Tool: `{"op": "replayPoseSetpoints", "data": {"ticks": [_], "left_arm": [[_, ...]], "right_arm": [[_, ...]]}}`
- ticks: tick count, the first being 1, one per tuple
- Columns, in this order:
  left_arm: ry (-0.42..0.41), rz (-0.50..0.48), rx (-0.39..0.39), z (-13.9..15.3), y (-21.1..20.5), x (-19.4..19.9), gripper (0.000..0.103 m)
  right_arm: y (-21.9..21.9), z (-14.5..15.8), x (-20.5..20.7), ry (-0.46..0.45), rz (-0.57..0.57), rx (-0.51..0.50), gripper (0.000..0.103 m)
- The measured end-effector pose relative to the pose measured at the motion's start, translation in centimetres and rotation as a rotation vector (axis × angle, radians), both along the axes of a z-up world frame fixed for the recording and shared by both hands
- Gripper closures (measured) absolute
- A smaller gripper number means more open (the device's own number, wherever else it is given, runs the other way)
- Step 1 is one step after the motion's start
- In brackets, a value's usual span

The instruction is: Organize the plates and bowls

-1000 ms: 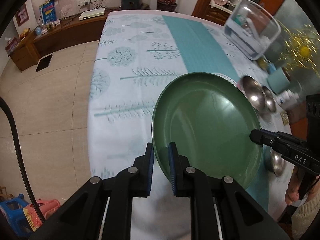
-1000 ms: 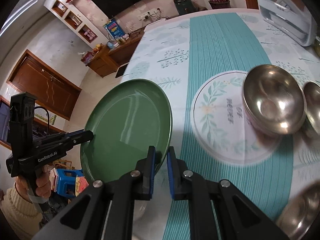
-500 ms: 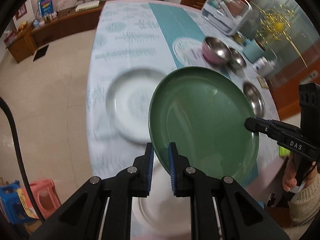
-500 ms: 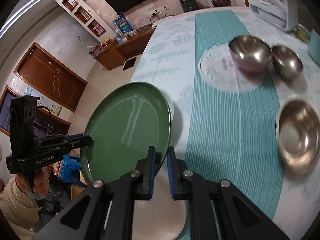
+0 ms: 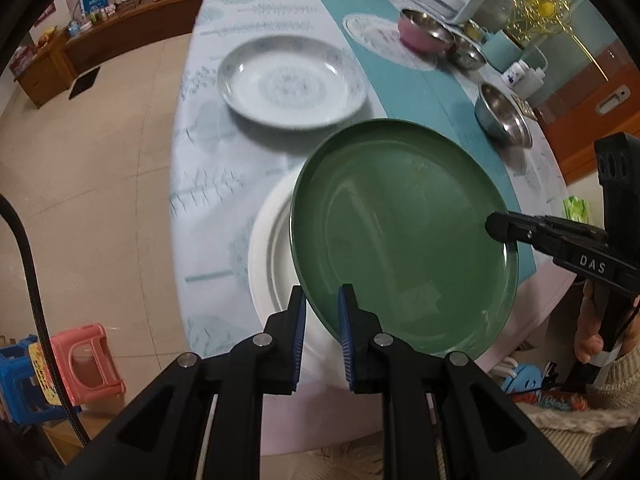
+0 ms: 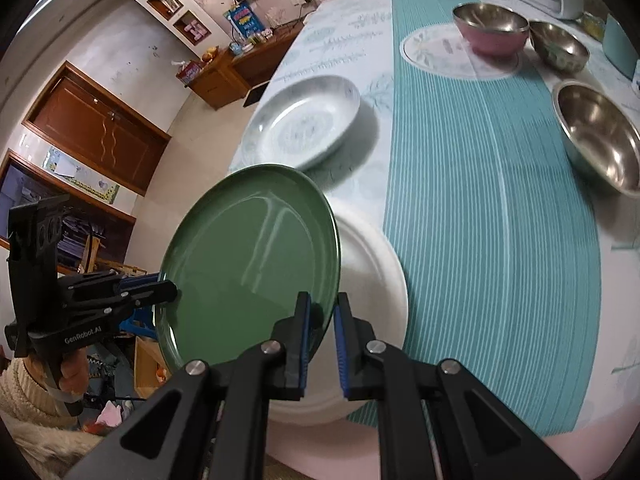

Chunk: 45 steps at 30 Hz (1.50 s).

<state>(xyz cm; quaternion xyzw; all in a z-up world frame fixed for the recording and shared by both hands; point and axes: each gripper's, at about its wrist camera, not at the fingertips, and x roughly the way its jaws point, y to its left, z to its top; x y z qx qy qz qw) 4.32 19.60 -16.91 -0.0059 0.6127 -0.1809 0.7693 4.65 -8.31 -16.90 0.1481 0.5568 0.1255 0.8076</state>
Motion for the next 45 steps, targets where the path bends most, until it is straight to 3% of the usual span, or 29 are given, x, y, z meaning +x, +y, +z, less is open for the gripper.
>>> {"op": "replayPoseSetpoints", "data": {"ticks": [15, 25, 32, 45], "left_arm": [[0.092, -0.025, 0.039, -5.9, -0.2, -0.6, 0.088], [0.112, -0.013, 0.027, -6.9, 0.0, 0.5, 0.088], [0.143, -0.017, -0.009, -6.8, 0.2, 0.9, 0.075], [0.163, -0.043, -0.027, -6.8, -0.8, 1.1, 0.060]], "right_arm": [[0.3, -5.6, -0.2, 0.110, -0.009, -0.044, 0.092], [0.4, -6.8, 0.5, 0.136, -0.005, -0.067, 0.091], [1.2, -6.8, 1.0, 0.155, 0.028, -0.102, 0.088], [3.0, -6.2, 1.6, 0.158, 0.092, -0.223, 0.087]]}}
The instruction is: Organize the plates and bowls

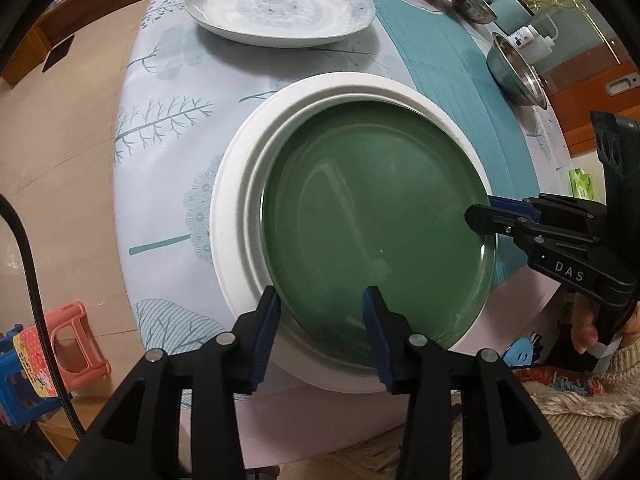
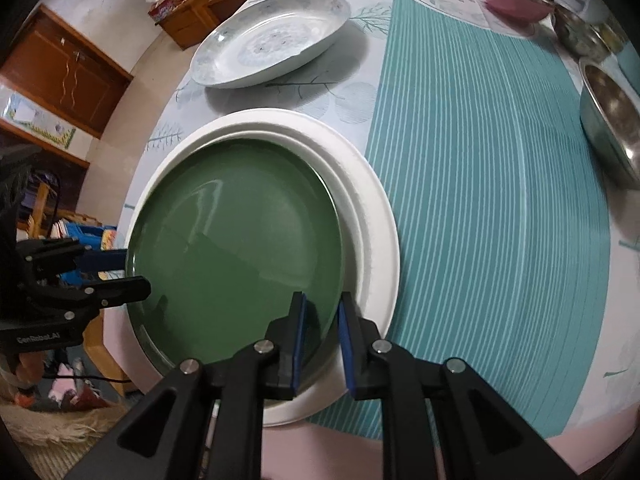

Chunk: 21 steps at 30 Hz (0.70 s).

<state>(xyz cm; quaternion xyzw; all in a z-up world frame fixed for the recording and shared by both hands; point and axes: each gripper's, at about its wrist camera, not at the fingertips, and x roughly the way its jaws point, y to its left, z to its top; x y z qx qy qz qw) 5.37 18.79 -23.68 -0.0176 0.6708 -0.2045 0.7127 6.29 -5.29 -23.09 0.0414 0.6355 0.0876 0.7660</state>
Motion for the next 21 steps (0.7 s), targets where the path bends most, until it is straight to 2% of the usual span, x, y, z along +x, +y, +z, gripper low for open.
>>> {"op": "replayPoseSetpoints", "data": {"ticks": [4, 9, 11, 21], "left_arm": [[0.012, -0.003, -0.009, 0.1, -0.3, 0.2, 0.055], [-0.010, -0.021, -0.001, 0.8, -0.5, 0.0, 0.035], [-0.026, -0.033, 0.002, 1.4, -0.8, -0.1, 0.035], [-0.069, -0.038, 0.032, 2.7, -1.3, -0.3, 0.034]], "right_arm": [[0.0, 0.0, 0.2, 0.007, -0.008, 0.009, 0.084], [-0.1, 0.4, 0.1, -0.003, 0.001, -0.014, 0.081], [0.0, 0.8, 0.0, -0.017, 0.011, -0.025, 0.075], [0.2, 1.6, -0.1, -0.043, 0.016, -0.033, 0.074]]}}
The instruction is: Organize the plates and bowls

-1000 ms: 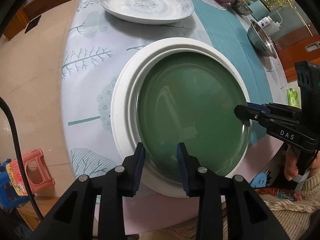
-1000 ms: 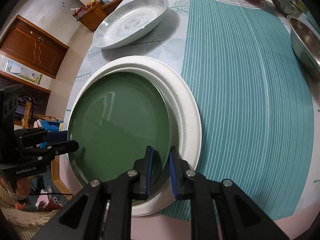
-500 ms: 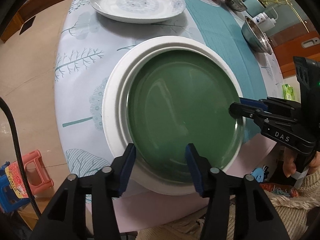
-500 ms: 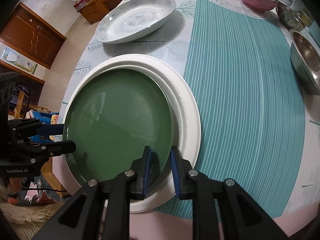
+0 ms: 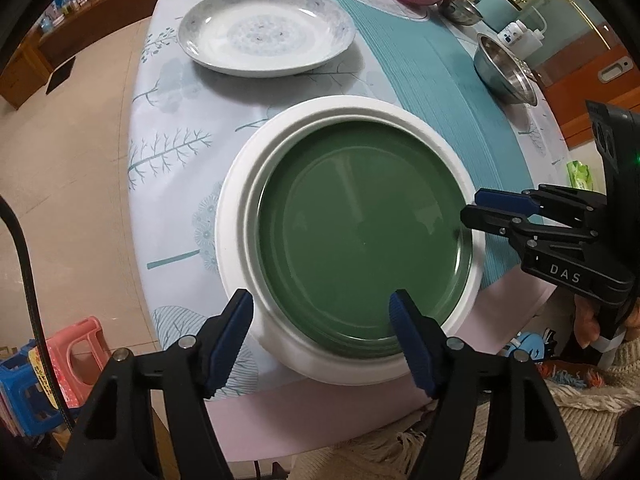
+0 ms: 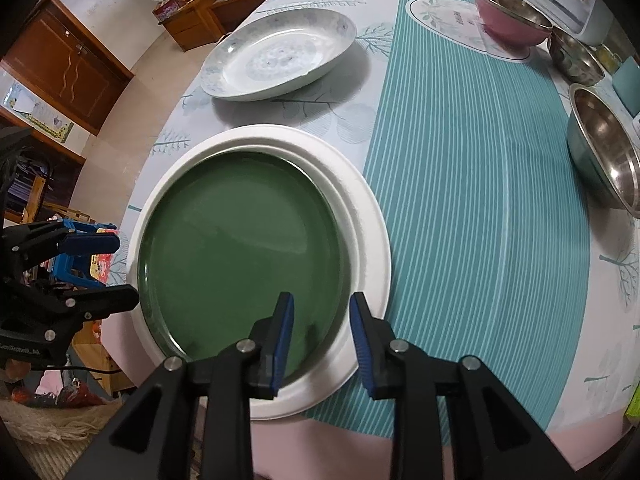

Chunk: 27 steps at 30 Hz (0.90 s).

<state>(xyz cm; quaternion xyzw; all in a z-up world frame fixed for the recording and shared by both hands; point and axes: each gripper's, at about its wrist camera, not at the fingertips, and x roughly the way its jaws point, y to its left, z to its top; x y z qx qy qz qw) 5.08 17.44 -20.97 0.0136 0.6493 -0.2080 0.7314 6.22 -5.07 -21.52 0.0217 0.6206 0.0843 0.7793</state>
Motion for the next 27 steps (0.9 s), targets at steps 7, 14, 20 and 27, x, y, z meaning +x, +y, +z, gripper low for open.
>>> {"op": "replayPoseSetpoints", "data": {"ticks": [7, 14, 20, 27], "left_arm": [[-0.065, 0.007, 0.015, 1.9, 0.0, -0.3, 0.034], [-0.175, 0.023, 0.025, 5.6, 0.0, 0.2, 0.028], [-0.292, 0.042, 0.039, 9.6, 0.4, 1.3, 0.023], [-0.368, 0.072, 0.050, 12.5, 0.4, 3.4, 0.022]], "right_arm": [[0.2, 0.7, -0.3, -0.003, 0.001, 0.009, 0.074], [-0.3, 3.5, -0.3, -0.045, -0.005, 0.029, 0.074], [-0.8, 7.4, 0.7, -0.115, -0.009, 0.052, 0.074], [-1.2, 12.5, 2.9, -0.224, 0.009, 0.043, 0.074]]}}
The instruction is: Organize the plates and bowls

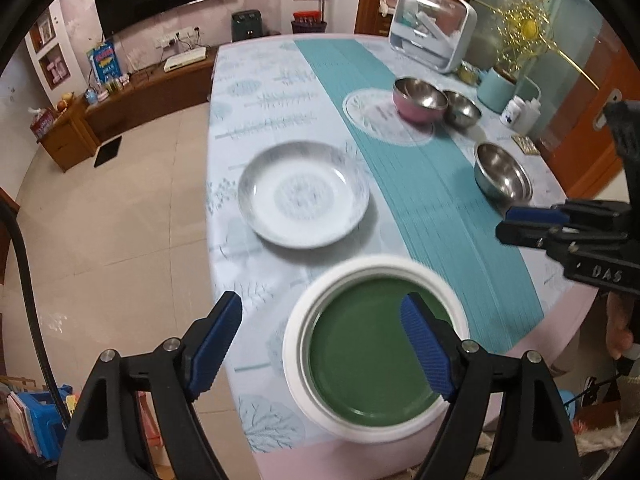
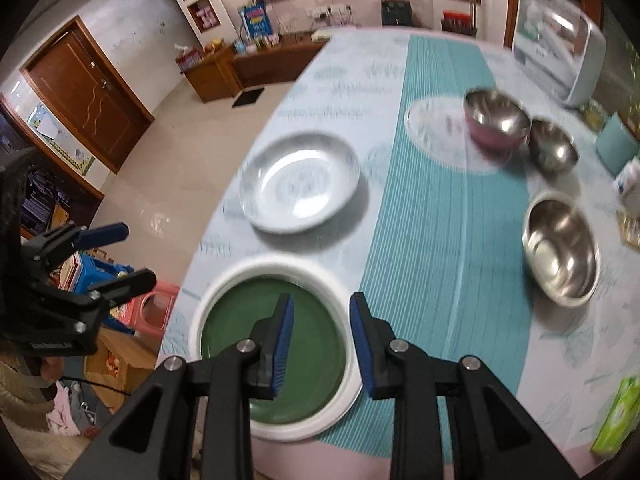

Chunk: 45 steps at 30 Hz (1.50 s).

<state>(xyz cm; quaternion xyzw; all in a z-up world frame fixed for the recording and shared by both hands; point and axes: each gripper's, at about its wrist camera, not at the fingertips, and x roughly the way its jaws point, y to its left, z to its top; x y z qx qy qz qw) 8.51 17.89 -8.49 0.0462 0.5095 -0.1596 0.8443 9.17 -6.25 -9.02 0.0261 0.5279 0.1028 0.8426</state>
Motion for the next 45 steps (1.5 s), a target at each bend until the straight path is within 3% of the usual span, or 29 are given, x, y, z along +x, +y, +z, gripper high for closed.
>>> {"op": "replayPoseSetpoints", "data": {"ticks": [3, 7, 17, 26, 45], "left_arm": [[-0.032, 0.006, 0.008, 0.9, -0.3, 1.0, 0.022], [-0.063, 0.020, 0.014, 1.9, -0.5, 2.6, 0.022], [-0.132, 0.081, 0.056, 2.4, -0.6, 7.5, 0.016], [-0.067, 0.129, 0.052, -1.3, -0.6, 13.1, 0.016], [0.070, 0.217, 0.059, -9.2, 0.6, 19.7, 0.016]], "right_arm": [[-0.1, 1.9, 1.2, -0.045, 0.011, -0.013, 0.074], [-0.5, 3.6, 2.9, -0.092, 0.012, -0.025, 0.064], [-1.9, 4.8, 7.3, -0.146, -0.013, -0.033, 0.064], [-3.1, 2.5, 11.7, -0.114, -0.033, -0.007, 0.064], [-3.7, -5.1, 17.4, 0.041, -0.044, 0.066, 0.063]]}}
